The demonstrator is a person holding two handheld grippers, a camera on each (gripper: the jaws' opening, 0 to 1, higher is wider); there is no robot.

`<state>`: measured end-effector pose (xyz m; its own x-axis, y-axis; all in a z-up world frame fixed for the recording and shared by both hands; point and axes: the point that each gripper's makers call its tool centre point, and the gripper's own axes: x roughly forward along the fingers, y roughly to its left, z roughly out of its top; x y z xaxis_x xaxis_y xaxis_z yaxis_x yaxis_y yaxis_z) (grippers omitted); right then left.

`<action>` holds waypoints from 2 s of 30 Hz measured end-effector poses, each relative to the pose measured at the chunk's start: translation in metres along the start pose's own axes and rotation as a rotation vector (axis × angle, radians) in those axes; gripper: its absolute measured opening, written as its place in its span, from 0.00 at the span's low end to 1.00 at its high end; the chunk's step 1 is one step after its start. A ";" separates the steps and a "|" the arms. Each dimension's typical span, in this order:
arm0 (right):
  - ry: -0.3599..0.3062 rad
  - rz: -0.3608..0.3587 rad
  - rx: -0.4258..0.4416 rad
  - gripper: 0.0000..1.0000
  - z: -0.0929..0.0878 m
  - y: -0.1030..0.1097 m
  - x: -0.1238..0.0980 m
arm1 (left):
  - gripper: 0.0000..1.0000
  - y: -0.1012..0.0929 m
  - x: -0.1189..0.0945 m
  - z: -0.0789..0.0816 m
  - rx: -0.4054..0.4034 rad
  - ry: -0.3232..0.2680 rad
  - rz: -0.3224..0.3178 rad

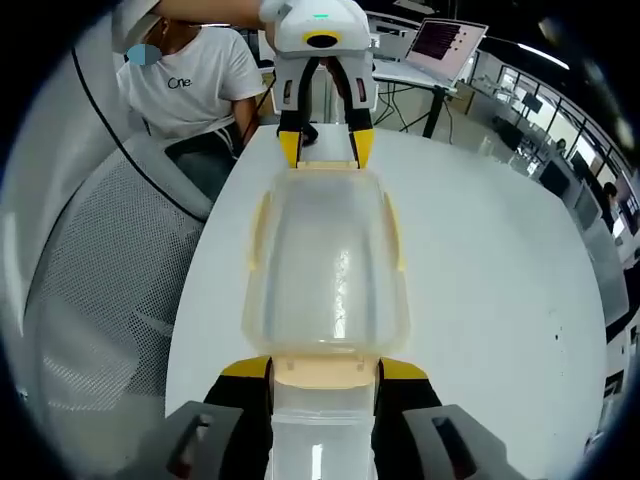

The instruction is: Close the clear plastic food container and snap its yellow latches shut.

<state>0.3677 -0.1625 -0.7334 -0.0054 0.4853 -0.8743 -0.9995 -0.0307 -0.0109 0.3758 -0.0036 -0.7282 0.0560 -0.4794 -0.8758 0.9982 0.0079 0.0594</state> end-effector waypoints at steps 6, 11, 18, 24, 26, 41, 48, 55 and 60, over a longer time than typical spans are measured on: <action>0.000 -0.003 -0.002 0.36 -0.004 0.001 -0.015 | 0.36 0.000 -0.002 0.013 -0.001 -0.002 -0.001; 0.006 -0.007 -0.008 0.36 -0.012 0.004 -0.026 | 0.36 -0.003 -0.001 0.027 -0.004 -0.004 0.000; 0.004 -0.009 -0.009 0.36 -0.021 0.006 -0.038 | 0.36 -0.004 0.000 0.040 -0.003 -0.002 0.000; -0.002 -0.009 -0.009 0.36 -0.029 0.007 -0.046 | 0.36 -0.005 0.000 0.053 -0.001 0.000 -0.002; -0.002 -0.013 -0.011 0.36 -0.031 0.007 -0.048 | 0.36 -0.004 0.001 0.056 -0.004 0.002 0.000; 0.000 -0.015 -0.009 0.36 -0.058 0.009 -0.065 | 0.36 -0.006 0.012 0.087 0.003 0.009 -0.002; -0.002 -0.016 -0.007 0.36 -0.072 0.008 -0.071 | 0.36 -0.004 0.020 0.101 0.011 0.015 -0.004; 0.000 -0.017 -0.008 0.36 -0.089 0.008 -0.078 | 0.36 -0.004 0.031 0.115 0.009 0.016 -0.007; 0.000 -0.014 -0.007 0.36 -0.102 0.008 -0.083 | 0.36 -0.004 0.040 0.126 0.005 0.017 -0.007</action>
<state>0.3637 -0.2920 -0.7108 0.0088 0.4855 -0.8742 -0.9992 -0.0302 -0.0269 0.3716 -0.1332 -0.7037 0.0496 -0.4642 -0.8843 0.9984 0.0000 0.0560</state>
